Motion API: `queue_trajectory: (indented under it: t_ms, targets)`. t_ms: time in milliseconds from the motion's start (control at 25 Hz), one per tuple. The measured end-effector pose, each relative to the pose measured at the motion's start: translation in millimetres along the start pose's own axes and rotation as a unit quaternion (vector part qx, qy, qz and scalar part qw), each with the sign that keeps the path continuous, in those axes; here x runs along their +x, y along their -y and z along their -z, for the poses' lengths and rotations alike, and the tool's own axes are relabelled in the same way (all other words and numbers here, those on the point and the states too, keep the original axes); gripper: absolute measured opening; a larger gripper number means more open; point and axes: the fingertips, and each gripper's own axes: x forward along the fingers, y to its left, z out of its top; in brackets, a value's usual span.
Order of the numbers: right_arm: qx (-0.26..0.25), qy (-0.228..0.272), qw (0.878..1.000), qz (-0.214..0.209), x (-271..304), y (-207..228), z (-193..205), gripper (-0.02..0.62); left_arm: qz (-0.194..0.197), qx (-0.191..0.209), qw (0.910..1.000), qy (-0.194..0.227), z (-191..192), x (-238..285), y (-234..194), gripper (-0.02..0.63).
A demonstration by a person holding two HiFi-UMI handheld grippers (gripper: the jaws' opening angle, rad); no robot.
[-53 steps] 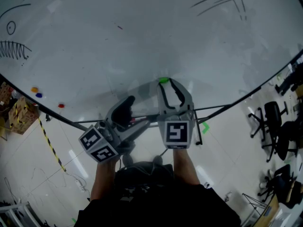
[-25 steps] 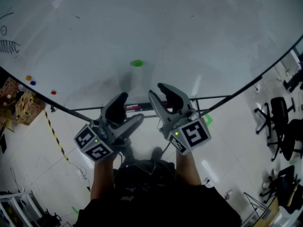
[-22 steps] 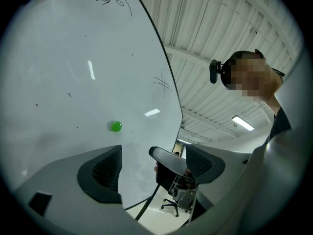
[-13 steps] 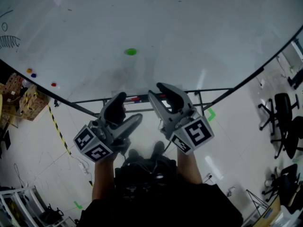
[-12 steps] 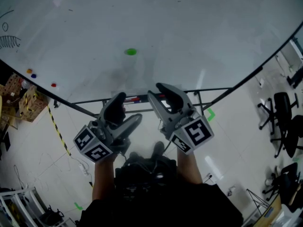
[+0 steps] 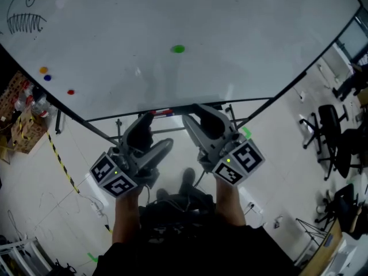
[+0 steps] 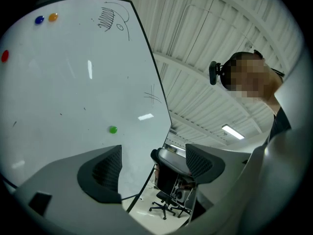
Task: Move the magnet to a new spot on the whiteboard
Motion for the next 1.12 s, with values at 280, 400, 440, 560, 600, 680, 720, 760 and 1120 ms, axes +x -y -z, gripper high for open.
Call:
queue_trajectory:
  t_ms: [280, 400, 440, 560, 600, 680, 720, 760, 1120]
  targets:
    - [0.008, -0.016, 0.999, 0.033, -29, -53, 20, 0.141, 0.036, -0.036, 0.9987, 0.006, 11, -45, 31, 0.402]
    - [0.011, -0.016, 0.999, 0.043, -41, -67, 21, 0.131, 0.046, -0.046, 0.9978, 0.011, 13, -56, 40, 0.402]
    - [0.012, -0.015, 0.999, 0.044, -45, -71, 21, 0.124, 0.049, -0.047, 0.9977, 0.013, 13, -58, 44, 0.402]
    - [0.017, -0.007, 0.999, 0.043, -52, -79, 17, 0.097, 0.051, -0.041, 0.9977, 0.016, 11, -65, 55, 0.402]
    - [0.019, -0.005, 0.999, 0.041, -54, -81, 15, 0.088, 0.05, -0.037, 0.9979, 0.017, 10, -66, 59, 0.402]
    - [0.023, -0.002, 0.999, 0.032, -55, -83, 13, 0.086, 0.046, -0.027, 0.9983, 0.021, 7, -68, 65, 0.402]
    - [0.025, -0.001, 0.999, 0.025, -55, -84, 12, 0.086, 0.044, -0.022, 0.9985, 0.023, 6, -68, 67, 0.402]
    - [0.026, 0.001, 1.0, 0.017, -55, -86, 11, 0.082, 0.041, -0.017, 0.9987, 0.025, 5, -68, 69, 0.402]
    - [0.025, 0.022, 0.999, -0.035, -104, -67, -18, 0.036, 0.033, 0.01, 0.9992, 0.02, 22, -19, 104, 0.402]
